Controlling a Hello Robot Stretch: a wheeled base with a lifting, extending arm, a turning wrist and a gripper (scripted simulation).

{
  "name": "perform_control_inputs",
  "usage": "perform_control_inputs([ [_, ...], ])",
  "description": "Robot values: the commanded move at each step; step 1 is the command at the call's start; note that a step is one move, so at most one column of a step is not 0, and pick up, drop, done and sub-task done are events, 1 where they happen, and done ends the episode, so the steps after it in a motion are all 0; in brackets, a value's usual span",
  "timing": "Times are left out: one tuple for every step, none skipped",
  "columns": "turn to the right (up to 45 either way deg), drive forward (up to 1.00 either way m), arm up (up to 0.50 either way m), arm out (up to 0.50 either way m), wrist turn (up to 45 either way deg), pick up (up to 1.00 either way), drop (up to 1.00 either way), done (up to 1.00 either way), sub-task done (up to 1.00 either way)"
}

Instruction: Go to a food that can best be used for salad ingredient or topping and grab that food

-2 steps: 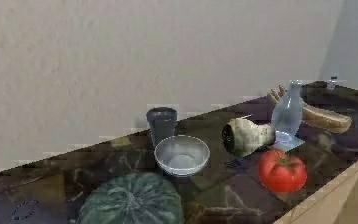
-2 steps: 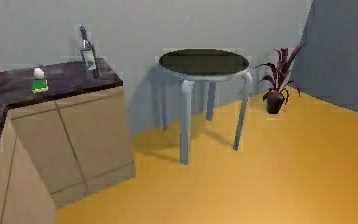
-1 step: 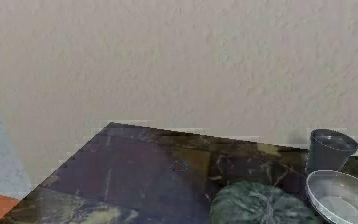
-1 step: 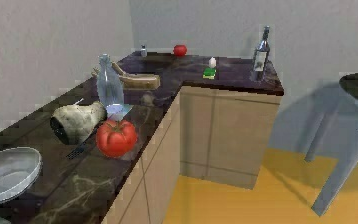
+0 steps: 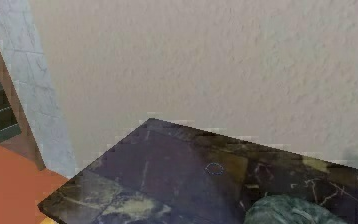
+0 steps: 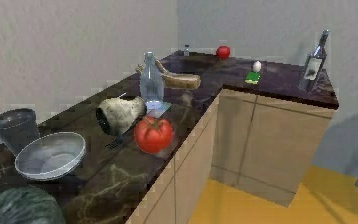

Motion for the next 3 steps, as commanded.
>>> perform_control_inputs([
  [0.0, 0.0, 0.5, 0.0, 0.0, 0.0, 0.0, 0.0, 0.0],
  [0.0, 0.0, 0.38, 0.0, 0.0, 0.0, 0.0, 0.0, 0.0],
  [0.0, 0.0, 0.0, 0.24, 0.0, 0.0, 0.0, 0.0, 0.0],
])
